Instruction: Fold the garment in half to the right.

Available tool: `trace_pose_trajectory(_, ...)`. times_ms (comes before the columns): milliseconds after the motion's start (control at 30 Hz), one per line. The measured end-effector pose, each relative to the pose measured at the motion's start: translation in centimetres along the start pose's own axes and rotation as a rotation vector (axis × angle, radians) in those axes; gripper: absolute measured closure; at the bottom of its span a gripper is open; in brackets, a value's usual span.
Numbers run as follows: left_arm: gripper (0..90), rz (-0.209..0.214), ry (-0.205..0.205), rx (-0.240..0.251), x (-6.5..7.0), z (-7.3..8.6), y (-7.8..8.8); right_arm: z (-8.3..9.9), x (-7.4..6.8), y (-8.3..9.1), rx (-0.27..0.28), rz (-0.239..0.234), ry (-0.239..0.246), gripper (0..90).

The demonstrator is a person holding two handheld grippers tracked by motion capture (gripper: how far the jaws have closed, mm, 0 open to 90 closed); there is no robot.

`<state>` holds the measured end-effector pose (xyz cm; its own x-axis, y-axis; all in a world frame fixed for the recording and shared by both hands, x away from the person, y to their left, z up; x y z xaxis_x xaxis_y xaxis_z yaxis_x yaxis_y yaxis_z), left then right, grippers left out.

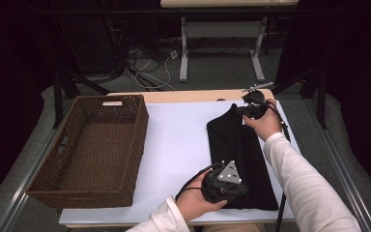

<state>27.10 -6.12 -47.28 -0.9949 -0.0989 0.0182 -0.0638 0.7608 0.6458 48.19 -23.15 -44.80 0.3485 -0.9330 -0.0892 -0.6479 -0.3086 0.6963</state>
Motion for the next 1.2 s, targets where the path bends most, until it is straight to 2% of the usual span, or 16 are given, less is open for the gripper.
trace_pose_trajectory(233, 85.8, 0.012, -0.025, 0.02, 0.0, -1.5, -0.8, 0.2, 1.2, 0.6, 0.007, 0.019, 0.003, 87.4)
trace_pose_trajectory(400, 85.8, 0.029, -0.021, 0.026, -0.2, -2.3, -1.7, 0.8, 2.1, 0.6, 0.002, 0.03, -0.005, 87.4)
trace_pose_trajectory(433, 85.8, 0.043, -0.025, 0.011, -0.3, -2.3, -1.9, 1.0, 2.3, 0.5, -0.001, 0.034, -0.015, 87.4)
trace_pose_trajectory(633, 85.8, 0.06, -0.022, -0.008, -0.4, -2.0, -3.6, 2.6, 3.8, -0.9, -0.039, 0.052, -0.041, 87.4)
trace_pose_trajectory(700, 85.8, 0.053, -0.026, -0.008, -0.5, -1.9, -3.9, 3.1, 4.2, -1.3, -0.05, 0.061, -0.046, 87.4)
trace_pose_trajectory(833, 85.8, 0.062, -0.008, -0.016, -0.7, -1.4, -4.2, 4.0, 4.9, -2.0, -0.065, 0.066, -0.069, 87.2)
trace_pose_trajectory(967, 85.7, 0.054, 0.005, -0.01, -0.9, -1.1, -4.3, 4.8, 5.4, -2.3, -0.075, 0.068, -0.075, 86.6)
trace_pose_trajectory(1067, 85.8, 0.06, 0.005, -0.005, -0.9, -1.4, -4.2, 5.1, 5.6, -2.3, -0.078, 0.071, -0.097, 82.8)
trace_pose_trajectory(1100, 85.7, 0.049, 0.001, 0.01, -0.8, -1.5, -4.2, 5.1, 5.6, -2.3, -0.079, 0.07, -0.099, 81.5)
trace_pose_trajectory(1200, 85.7, 0.061, -0.01, 0.003, -0.9, -1.9, -4.2, 5.3, 5.8, -2.0, -0.069, 0.074, -0.095, 77.3)
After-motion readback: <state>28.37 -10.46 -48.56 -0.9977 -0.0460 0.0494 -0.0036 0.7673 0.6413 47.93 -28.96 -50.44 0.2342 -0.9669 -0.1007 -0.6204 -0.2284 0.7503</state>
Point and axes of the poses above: each handheld gripper's, and its own axes: y roughly backward along the jaws, z roughly out of its underside, x roughly to its right, the point moved 1 cm from there along -y, roughly forward along the jaws, and after that the axes turned 5 degrees about -y, right-handed, at the moved point
